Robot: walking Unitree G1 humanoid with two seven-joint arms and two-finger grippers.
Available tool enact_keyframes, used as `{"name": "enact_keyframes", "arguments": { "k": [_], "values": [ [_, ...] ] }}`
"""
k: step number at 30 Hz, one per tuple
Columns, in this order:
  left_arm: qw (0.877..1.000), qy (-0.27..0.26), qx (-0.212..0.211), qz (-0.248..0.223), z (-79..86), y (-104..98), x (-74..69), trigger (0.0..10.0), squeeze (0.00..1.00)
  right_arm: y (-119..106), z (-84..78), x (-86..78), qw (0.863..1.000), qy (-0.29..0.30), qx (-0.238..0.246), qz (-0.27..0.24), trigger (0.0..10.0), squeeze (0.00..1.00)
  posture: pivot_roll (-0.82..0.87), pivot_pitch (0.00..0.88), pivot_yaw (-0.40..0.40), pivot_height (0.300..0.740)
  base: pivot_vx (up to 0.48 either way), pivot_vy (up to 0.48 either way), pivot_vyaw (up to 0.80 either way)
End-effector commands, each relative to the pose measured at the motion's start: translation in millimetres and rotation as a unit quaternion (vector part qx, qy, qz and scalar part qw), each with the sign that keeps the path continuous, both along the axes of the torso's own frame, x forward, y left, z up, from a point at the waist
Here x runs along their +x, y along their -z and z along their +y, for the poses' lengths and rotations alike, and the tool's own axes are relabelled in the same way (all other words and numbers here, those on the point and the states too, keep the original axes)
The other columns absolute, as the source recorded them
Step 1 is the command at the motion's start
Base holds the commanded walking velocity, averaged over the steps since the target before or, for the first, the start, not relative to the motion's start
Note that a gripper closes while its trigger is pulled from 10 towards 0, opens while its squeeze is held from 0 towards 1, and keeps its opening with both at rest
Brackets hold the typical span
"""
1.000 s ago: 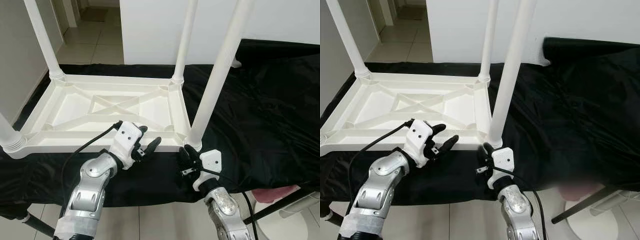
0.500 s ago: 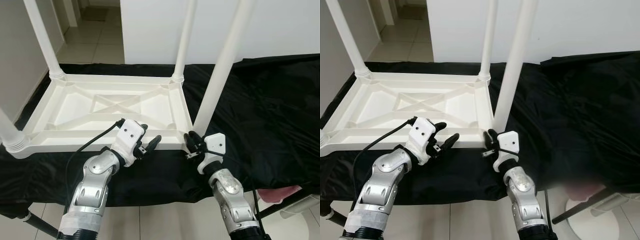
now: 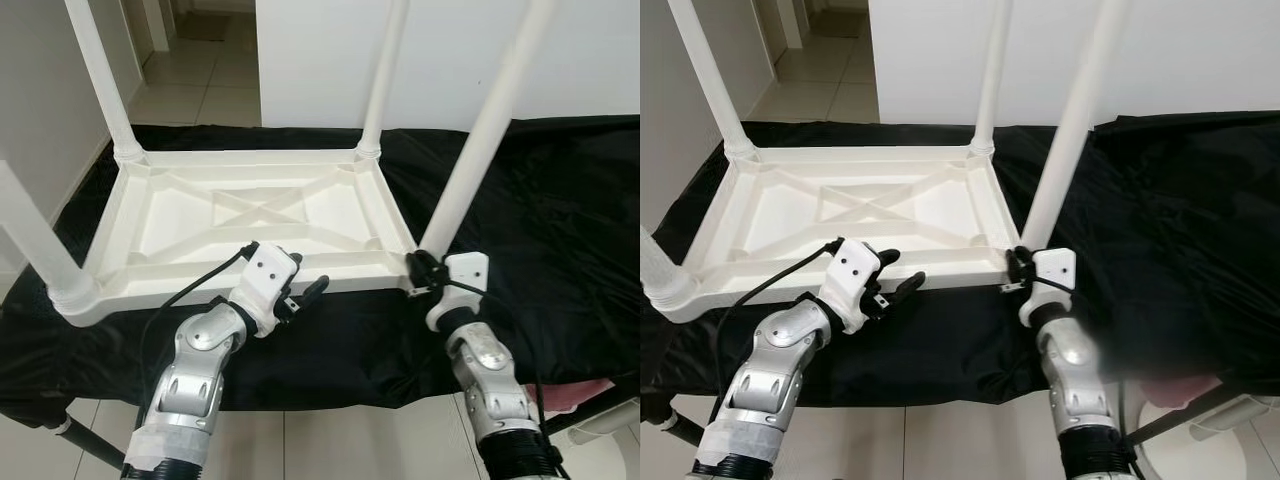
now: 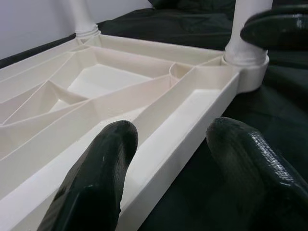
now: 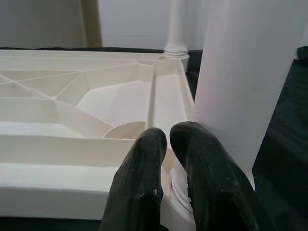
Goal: Building children table
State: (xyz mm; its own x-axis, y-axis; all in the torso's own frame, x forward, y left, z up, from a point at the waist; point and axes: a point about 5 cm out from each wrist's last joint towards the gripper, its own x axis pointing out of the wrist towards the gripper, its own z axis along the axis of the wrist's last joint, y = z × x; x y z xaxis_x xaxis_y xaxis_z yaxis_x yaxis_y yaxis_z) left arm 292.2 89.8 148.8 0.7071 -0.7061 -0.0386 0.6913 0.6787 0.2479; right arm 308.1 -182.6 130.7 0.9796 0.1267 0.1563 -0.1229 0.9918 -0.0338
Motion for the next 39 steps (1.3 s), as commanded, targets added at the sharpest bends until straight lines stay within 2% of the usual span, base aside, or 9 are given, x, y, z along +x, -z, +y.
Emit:
{"name": "enact_keyframes", "arguments": {
  "k": [1,4,11,18,20,26,31,33,39],
  "values": [
    [0.994,-0.107,-0.003,-0.018,5.8,1.9,7.8,10.0,0.00,0.2,-23.3,-0.2,0.999,0.054,0.005,-0.002,10.0,0.00,0.03,0.027,-0.003,0.740,0.000,0.000,0.00],
    [0.994,-0.106,0.010,-0.016,5.4,4.0,9.7,10.0,0.00,-0.4,-35.1,0.8,0.997,0.079,0.004,-0.002,10.0,0.00,0.03,0.027,0.002,0.740,0.000,0.000,0.00],
    [0.994,-0.102,0.025,-0.013,5.0,7.2,10.2,10.0,0.00,-0.5,-44.3,1.8,0.995,0.101,0.001,-0.004,10.0,0.00,0.03,0.022,0.011,0.740,0.000,0.000,0.00],
    [0.992,-0.112,0.053,0.007,5.8,15.5,12.1,10.0,0.00,0.1,-21.6,4.2,0.998,0.063,0.014,-0.010,10.0,0.00,0.03,0.016,0.015,0.740,0.000,0.000,0.00],
    [0.987,-0.132,0.088,0.026,10.6,25.9,15.1,10.0,0.00,2.0,-8.8,4.8,0.998,0.050,0.023,-0.009,10.0,0.00,0.03,0.016,0.015,0.740,0.000,0.000,0.00],
    [0.978,-0.166,0.112,0.057,20.3,38.7,17.3,10.0,0.00,4.1,7.4,5.4,0.999,0.033,0.035,-0.009,10.0,0.00,0.04,0.016,0.014,0.740,0.000,0.000,0.00],
    [0.976,-0.187,0.095,0.057,24.2,35.5,21.1,10.0,0.00,3.1,10.8,6.7,0.999,0.030,0.040,-0.011,10.0,0.00,0.04,0.014,0.013,0.740,0.000,0.000,0.00],
    [0.973,-0.202,0.085,0.072,28.3,35.0,24.2,10.0,0.00,1.8,12.6,7.8,0.999,0.029,0.042,-0.013,10.0,0.00,0.04,0.014,0.013,0.740,0.000,0.000,0.00],
    [0.963,-0.235,0.093,0.089,36.7,39.8,27.5,10.0,0.00,1.2,13.5,7.6,0.999,0.025,0.041,-0.014,10.0,0.00,0.03,0.022,0.006,0.740,0.000,0.000,0.00]
  ]
}}
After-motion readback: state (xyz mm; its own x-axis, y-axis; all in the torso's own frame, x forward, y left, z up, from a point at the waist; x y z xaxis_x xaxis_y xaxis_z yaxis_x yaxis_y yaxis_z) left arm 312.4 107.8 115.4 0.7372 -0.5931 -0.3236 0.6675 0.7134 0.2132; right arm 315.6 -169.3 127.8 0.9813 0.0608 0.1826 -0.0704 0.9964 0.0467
